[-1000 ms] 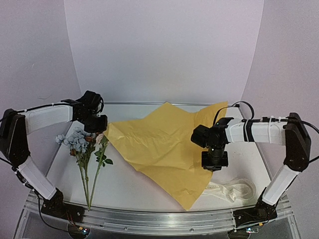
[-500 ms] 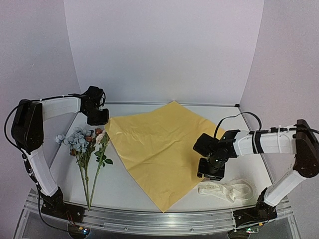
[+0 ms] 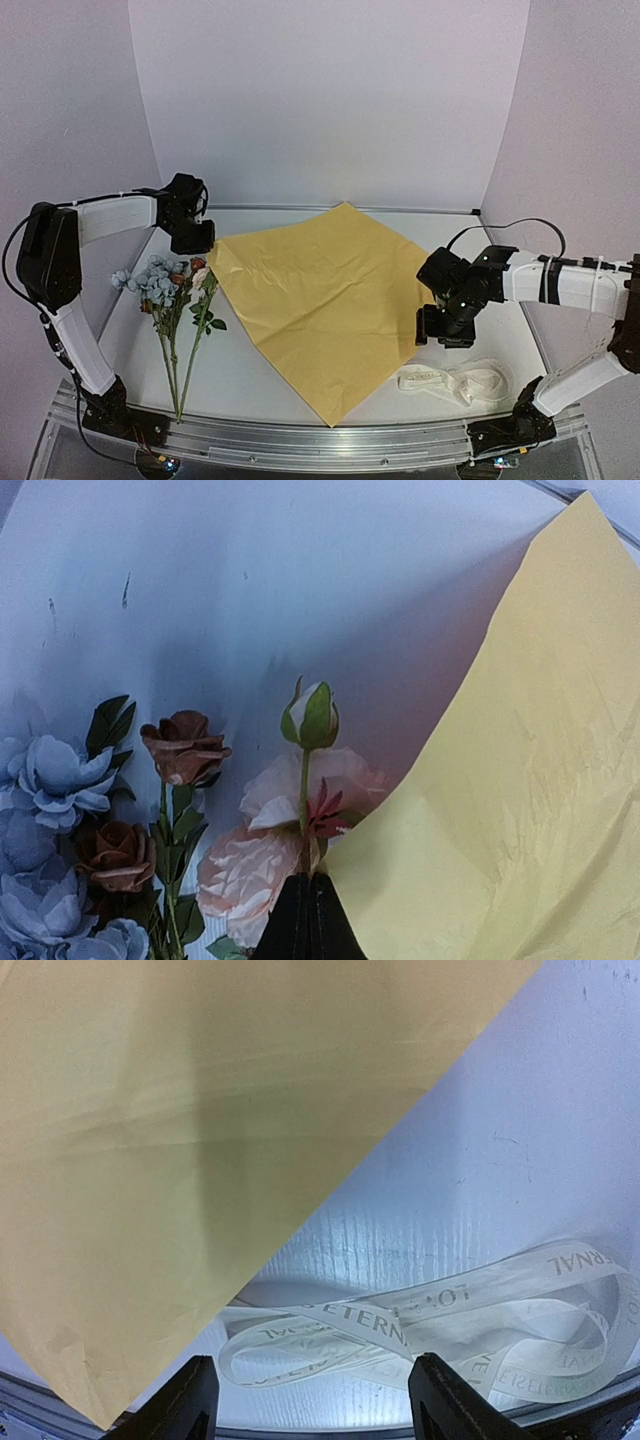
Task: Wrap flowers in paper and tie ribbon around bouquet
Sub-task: Unfold the folded wrapping paper at the center of the board.
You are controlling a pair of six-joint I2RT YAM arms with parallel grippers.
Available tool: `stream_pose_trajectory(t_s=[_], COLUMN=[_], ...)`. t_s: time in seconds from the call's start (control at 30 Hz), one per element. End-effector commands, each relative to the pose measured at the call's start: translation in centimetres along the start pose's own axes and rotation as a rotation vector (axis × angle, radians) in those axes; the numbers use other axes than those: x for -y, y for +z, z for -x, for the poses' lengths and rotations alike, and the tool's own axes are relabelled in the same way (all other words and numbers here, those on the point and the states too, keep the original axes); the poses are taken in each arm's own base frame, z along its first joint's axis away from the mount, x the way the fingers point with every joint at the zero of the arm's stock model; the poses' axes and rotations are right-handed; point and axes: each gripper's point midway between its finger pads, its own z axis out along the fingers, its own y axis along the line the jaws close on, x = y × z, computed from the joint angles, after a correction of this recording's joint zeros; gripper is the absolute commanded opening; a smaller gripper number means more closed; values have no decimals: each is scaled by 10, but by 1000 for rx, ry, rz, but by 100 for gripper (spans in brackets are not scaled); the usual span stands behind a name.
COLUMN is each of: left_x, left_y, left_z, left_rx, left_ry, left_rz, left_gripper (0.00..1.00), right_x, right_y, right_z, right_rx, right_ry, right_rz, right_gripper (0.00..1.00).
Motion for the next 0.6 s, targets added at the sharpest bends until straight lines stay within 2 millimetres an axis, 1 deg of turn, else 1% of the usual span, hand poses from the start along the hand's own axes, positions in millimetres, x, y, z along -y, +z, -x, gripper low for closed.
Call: stream_pose_trajectory(t_s=[0.0,0.1,0.13,0.17,0.23,0.27,0.3,0.37,0.4,0.47,0.57], left_x=[-5,-6,-7,-10,-14,-18,-24,-37,-42,-52,-64], left_y=[-28,-36,-41,-46,-62,-70,-77,-87,-95,-101,-102], left_z=[8,9,11,12,14,13,7,-11,-18,-44,-85], left_rx=[60,78,91,106,142,157,162,163,176,158,124], left_ry=[-27,-40,-49,-64,-114,-146,-180,-264,-299,-370,-443], left_rz=[13,12,17,26,35,42,59,88,96,107,148], left_gripper=[6,24,34,41,54,64,74,91,98,100,100], right_x=[-21,-33,-37,-41,-49,-52,-55,-59,-61,-62,-64], right_y=[-9,-7,-6,-5,-2,0,1,5,6,10,16], right_z=[16,26,30,33,39,41,43,46,48,49,52], right_rx=[-42,-60,-66,-72,-89,-97,-102,-115,-116,-115,-107], right_ry=[-72,-72,-74,-74,-73,-72,-71,-66,-63,-62,-56], right_rz=[64,84,90,96,107,111,116,126,132,132,138], right_gripper=[68,69,70,70,70,71,72,72,74,76,81])
